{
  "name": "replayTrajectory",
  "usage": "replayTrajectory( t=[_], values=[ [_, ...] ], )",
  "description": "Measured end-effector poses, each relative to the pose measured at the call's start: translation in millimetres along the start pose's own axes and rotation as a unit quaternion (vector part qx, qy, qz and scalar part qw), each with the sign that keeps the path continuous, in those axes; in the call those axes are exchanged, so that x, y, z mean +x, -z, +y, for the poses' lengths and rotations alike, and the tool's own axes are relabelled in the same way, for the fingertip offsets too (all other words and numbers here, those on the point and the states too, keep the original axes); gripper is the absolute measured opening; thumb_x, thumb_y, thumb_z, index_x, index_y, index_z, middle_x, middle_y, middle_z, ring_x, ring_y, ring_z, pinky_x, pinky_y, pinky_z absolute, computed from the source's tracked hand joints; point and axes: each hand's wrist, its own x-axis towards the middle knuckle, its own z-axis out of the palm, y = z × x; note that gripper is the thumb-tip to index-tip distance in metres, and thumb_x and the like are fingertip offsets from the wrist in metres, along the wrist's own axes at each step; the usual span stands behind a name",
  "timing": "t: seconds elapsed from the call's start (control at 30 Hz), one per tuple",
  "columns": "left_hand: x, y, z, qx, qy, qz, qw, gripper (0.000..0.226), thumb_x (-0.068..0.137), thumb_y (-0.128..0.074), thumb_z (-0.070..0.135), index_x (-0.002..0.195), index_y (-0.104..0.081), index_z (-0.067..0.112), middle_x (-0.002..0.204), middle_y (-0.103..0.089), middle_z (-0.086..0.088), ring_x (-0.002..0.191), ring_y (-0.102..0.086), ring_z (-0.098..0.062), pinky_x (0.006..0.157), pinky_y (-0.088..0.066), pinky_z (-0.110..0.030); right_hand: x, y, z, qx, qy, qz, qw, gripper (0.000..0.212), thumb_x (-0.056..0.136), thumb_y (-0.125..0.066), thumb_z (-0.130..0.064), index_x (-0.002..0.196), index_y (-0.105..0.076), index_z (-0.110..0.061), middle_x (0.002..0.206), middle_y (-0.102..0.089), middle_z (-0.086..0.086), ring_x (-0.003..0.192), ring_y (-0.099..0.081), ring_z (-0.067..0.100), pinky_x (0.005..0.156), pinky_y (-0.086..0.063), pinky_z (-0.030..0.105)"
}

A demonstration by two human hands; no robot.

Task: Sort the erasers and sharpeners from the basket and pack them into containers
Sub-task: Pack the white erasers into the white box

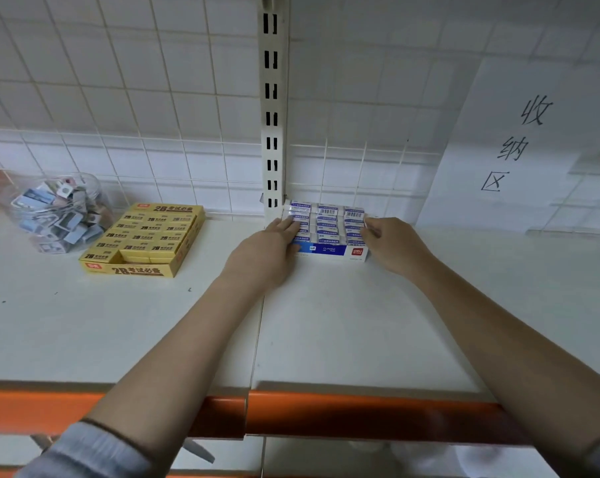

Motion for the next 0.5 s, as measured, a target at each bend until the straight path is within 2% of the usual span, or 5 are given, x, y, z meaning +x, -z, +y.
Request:
replayTrajectory(
  t=[0.07,0.13,0.3,0.4,0.5],
  values=[
    [-10,-4,1,-0.011,0.011,0.002,1.000,0.051,0.101,-0.031,0.026,0.150,-0.015,0.019,0.158,-0.010,0.006,0.144,-0.008,-0.010,0.112,-0.018,-0.027,-7,1,1,-0.013,-0.001,0.009,1.000,0.022,0.098,-0.040,-0.017,0.095,-0.059,-0.006,0.108,-0.066,0.015,0.083,-0.056,0.024,0.056,-0.036,0.026],
    [-27,-6,2,-0.025,0.015,0.026,0.999,0.052,0.101,-0.031,0.027,0.150,-0.015,0.018,0.157,-0.011,0.006,0.144,-0.006,-0.009,0.112,-0.015,-0.025,-18,2,1,-0.017,-0.003,0.015,1.000,0.019,0.097,-0.043,-0.017,0.088,-0.056,-0.007,0.102,-0.065,0.015,0.079,-0.051,0.023,0.058,-0.034,0.028],
    [-78,-10,-7,-0.056,0.051,0.105,0.992,0.048,0.099,-0.039,0.021,0.146,-0.030,0.018,0.152,-0.030,0.004,0.142,-0.020,-0.009,0.109,-0.018,-0.021,-53,1,-7,-0.031,0.018,0.030,0.999,0.028,0.094,-0.049,-0.021,0.112,-0.065,-0.009,0.103,-0.068,0.013,0.083,-0.057,0.027,0.070,-0.041,0.029],
    [-98,-12,-15,-0.066,0.080,0.143,0.984,0.044,0.093,-0.046,0.016,0.137,-0.047,0.015,0.142,-0.047,0.000,0.130,-0.043,-0.019,0.104,-0.034,-0.029,-73,-4,-18,-0.012,0.021,0.054,0.998,0.037,0.093,-0.053,-0.024,0.128,-0.059,-0.013,0.125,-0.062,0.008,0.111,-0.056,0.025,0.087,-0.041,0.027],
    [-113,-9,-27,-0.068,0.096,0.150,0.982,0.042,0.092,-0.048,0.014,0.133,-0.052,0.014,0.138,-0.051,-0.002,0.125,-0.047,-0.020,0.100,-0.037,-0.029,-90,-8,-29,-0.008,0.022,0.059,0.998,0.042,0.095,-0.051,-0.026,0.135,-0.052,-0.013,0.133,-0.057,0.007,0.120,-0.052,0.024,0.094,-0.040,0.027]
  ],
)
